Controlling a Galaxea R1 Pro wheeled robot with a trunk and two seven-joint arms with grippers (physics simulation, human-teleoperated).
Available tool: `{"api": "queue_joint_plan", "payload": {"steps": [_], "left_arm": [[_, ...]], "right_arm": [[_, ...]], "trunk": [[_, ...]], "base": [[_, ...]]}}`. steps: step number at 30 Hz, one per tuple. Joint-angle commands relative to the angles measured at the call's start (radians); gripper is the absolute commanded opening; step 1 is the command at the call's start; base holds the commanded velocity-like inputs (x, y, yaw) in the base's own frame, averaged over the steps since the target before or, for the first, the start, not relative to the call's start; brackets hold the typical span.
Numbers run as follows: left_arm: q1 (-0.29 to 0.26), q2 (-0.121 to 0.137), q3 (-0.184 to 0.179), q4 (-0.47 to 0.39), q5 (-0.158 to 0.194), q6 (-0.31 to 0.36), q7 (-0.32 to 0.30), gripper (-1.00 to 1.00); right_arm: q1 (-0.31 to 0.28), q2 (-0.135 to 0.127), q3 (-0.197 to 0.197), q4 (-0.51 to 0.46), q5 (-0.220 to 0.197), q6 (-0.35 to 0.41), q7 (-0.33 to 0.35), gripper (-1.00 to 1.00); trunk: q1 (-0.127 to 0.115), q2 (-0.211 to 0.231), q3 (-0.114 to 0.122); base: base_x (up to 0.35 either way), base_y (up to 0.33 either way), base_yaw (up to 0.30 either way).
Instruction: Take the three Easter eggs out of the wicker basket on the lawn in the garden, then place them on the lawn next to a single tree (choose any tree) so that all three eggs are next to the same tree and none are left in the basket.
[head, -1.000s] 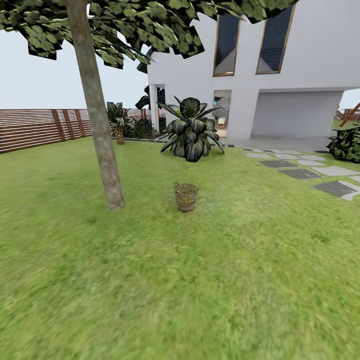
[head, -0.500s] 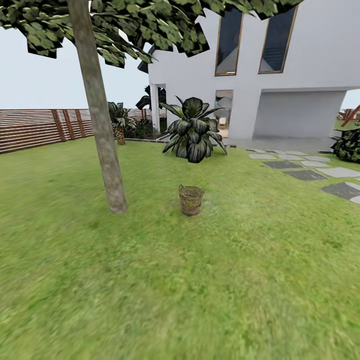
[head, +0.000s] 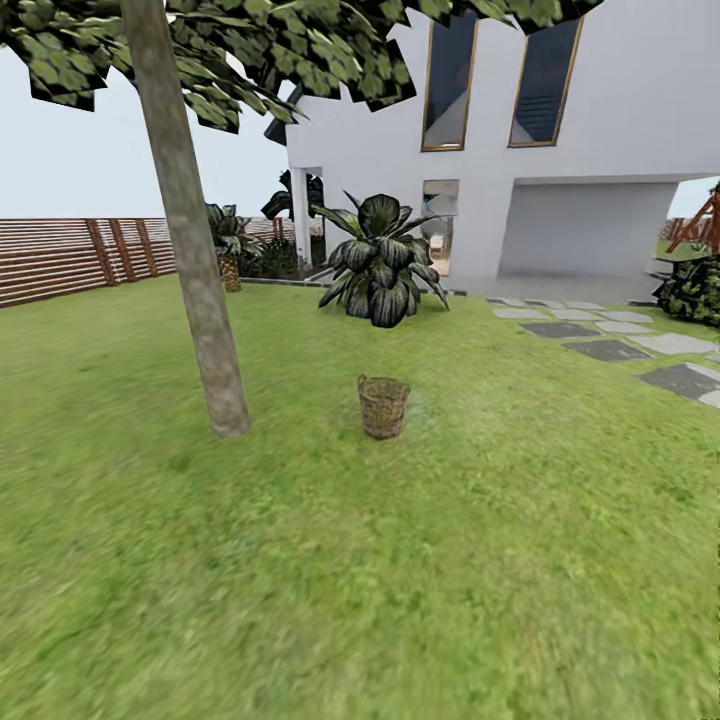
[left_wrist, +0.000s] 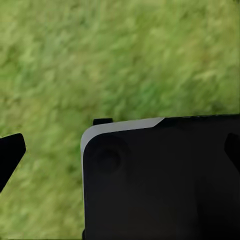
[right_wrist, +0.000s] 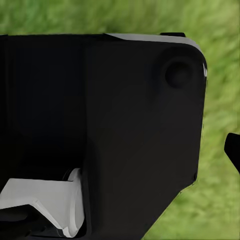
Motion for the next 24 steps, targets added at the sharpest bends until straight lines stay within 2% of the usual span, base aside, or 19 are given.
{"api": "queue_joint_plan", "payload": {"steps": [1, 19, 24], "left_arm": [[-0.001, 0.0, -0.002, 0.0, -0.001, -0.003, -0.002, 1.0], [-0.001, 0.0, -0.002, 0.001, -0.001, -0.003, -0.002, 1.0], [-0.001, 0.0, -0.002, 0.0, -0.001, -0.003, -0.002, 1.0]], "right_arm": [[0.0, 0.0, -0.001, -0.001, 0.0, -0.002, 0.0, 1.0], [0.0, 0.0, -0.001, -0.001, 0.0, -0.002, 0.0, 1.0], [0.0, 0.0, -0.001, -0.001, 0.0, -0.002, 0.0, 1.0]], "trunk": [[0.001, -0.001, -0.001], [0.001, -0.001, -0.001], [0.001, -0.001, -0.001]], "base": [[0.261, 0.194, -0.177], [0.261, 0.195, -0.03], [0.261, 0.196, -0.172]]}}
